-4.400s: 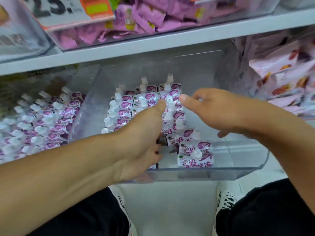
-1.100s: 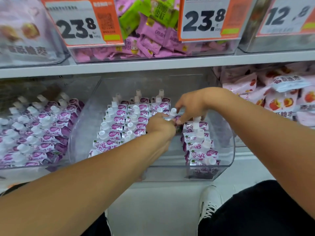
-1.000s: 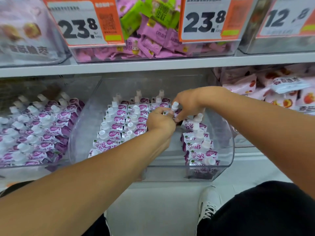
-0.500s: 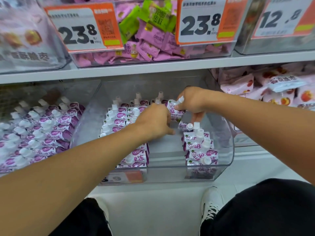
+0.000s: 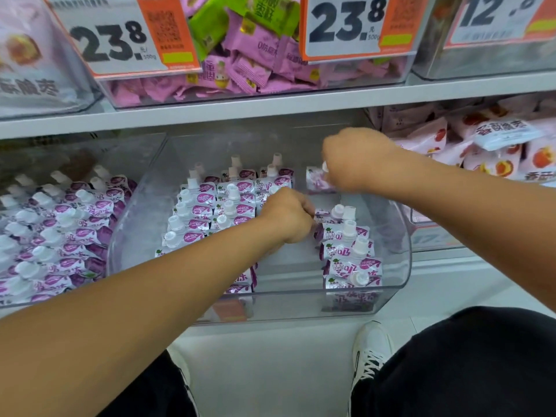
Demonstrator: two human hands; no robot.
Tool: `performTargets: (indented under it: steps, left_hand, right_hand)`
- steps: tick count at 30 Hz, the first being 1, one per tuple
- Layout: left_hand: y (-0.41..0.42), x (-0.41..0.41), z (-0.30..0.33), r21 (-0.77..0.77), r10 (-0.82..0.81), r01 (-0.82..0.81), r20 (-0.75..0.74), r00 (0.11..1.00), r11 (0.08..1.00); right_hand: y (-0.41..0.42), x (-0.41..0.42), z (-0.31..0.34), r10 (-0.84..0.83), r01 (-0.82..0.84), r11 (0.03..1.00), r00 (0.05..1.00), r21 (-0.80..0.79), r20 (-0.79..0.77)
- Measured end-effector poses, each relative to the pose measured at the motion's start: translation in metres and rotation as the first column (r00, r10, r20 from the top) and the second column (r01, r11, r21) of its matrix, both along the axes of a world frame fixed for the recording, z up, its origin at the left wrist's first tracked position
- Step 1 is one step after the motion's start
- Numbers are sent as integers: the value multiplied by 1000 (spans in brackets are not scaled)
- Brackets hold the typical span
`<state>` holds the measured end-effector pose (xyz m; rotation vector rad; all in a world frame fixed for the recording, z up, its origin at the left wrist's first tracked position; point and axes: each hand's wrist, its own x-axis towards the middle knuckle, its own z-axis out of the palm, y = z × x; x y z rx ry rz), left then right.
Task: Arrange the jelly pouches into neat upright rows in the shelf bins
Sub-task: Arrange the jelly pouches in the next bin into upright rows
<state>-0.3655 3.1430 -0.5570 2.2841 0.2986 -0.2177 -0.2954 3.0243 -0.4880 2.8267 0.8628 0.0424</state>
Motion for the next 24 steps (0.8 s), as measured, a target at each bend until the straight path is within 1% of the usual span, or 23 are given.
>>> performTargets:
  steps: [1, 2, 3, 4, 5, 6, 8, 9, 10, 12, 15, 17, 18, 22, 24]
  left_hand:
    - [-1, -5, 1, -140, 41, -52, -81, 996, 989]
    - [-3, -9, 3, -259, 64, -102, -151, 986, 961]
    - [-5, -13, 4, -353, 79, -150, -209, 975, 923]
    - [-7, -17, 5, -422, 92, -195, -252, 963, 885]
    - [-8, -18, 5, -470, 100, -228, -281, 954, 853]
    - [-10, -20, 6, -507, 101, -249, -302, 948, 825]
    - [-6, -24, 11, -560, 90, -267, -323, 942, 784]
    - [-5, -24, 12, -571, 83, -269, -330, 940, 776]
    - [-2, -24, 13, -569, 91, -277, -332, 939, 775]
    - [6, -25, 18, -539, 164, -326, -325, 931, 777]
    - [18, -21, 23, -495, 313, -428, -300, 901, 756]
    - [24, -19, 26, -498, 376, -470, -282, 883, 729]
    - [25, -17, 28, -508, 388, -479, -281, 878, 716]
    - [9, -16, 36, -558, 432, -533, -315, 845, 636]
    - [-1, -14, 38, -576, 469, -564, -324, 822, 591]
  right_hand:
    - [0, -3, 0, 36, -40, 990, 999, -136, -32]
    - [1, -5, 1, 72, -99, 961, 991, -260, -111]
    - [2, -4, 2, 60, -132, 925, 977, -355, -207]
    - [4, -1, 5, 21, -145, 902, 956, -406, -294]
    - [6, 4, 9, -27, -143, 895, 928, -423, -372]
    - [10, 10, 10, -91, -115, 908, 884, -403, -458]
    - [20, 17, 9, -200, -5, 951, 753, -309, -627]
    - [23, 16, 8, -226, 57, 963, 697, -262, -681]
    - [24, 15, 5, -238, 109, 969, 670, -223, -703]
    - [25, 13, -8, -244, 169, 970, 650, -176, -720]
    - [25, 9, -11, -247, 202, 967, 621, -153, -744]
    - [25, 6, -8, -253, 199, 966, 607, -164, -754]
    - [25, 3, -6, -238, 183, 970, 617, -157, -750]
    - [16, -10, -2, -73, 14, 995, 759, -96, -647]
    - [11, -14, -2, -23, -8, 999, 817, -51, -577]
